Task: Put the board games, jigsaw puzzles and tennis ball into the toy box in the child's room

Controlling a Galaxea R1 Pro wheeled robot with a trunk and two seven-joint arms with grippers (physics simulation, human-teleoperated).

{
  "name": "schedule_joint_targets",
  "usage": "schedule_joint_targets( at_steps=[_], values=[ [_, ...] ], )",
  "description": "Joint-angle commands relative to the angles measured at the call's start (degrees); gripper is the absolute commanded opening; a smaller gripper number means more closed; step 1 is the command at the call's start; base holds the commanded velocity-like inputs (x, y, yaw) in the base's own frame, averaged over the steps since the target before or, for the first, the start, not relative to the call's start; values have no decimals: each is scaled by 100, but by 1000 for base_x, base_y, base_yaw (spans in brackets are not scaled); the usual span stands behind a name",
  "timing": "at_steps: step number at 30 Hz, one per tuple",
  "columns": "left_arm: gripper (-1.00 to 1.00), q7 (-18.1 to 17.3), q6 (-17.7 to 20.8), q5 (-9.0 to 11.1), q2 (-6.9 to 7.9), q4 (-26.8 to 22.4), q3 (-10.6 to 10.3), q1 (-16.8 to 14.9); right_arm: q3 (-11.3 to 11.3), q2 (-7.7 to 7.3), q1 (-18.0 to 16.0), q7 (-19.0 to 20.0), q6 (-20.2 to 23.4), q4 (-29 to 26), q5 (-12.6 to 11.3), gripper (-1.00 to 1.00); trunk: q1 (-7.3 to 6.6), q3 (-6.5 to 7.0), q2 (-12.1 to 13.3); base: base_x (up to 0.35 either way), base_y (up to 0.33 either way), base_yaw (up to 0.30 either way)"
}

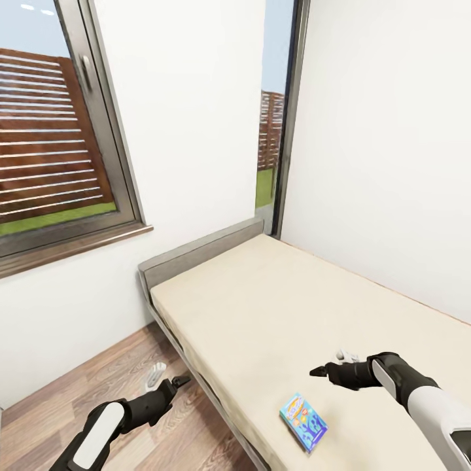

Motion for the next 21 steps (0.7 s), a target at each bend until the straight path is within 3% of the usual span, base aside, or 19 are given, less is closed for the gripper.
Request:
schedule_joint_targets(
  at_steps=[1, 21],
  values=[
    [100, 2, 10, 14, 4, -3, -10, -3, 47, -6, -3, -3, 34, -7, -58, 100, 23, -22, -45, 0, 0, 0],
    [100, 3, 10, 14, 4, -3, -10, -3, 52, 37, -4, 8, 210, -166, -46, 100, 462, -354, -847, 0, 0, 0]
  ],
)
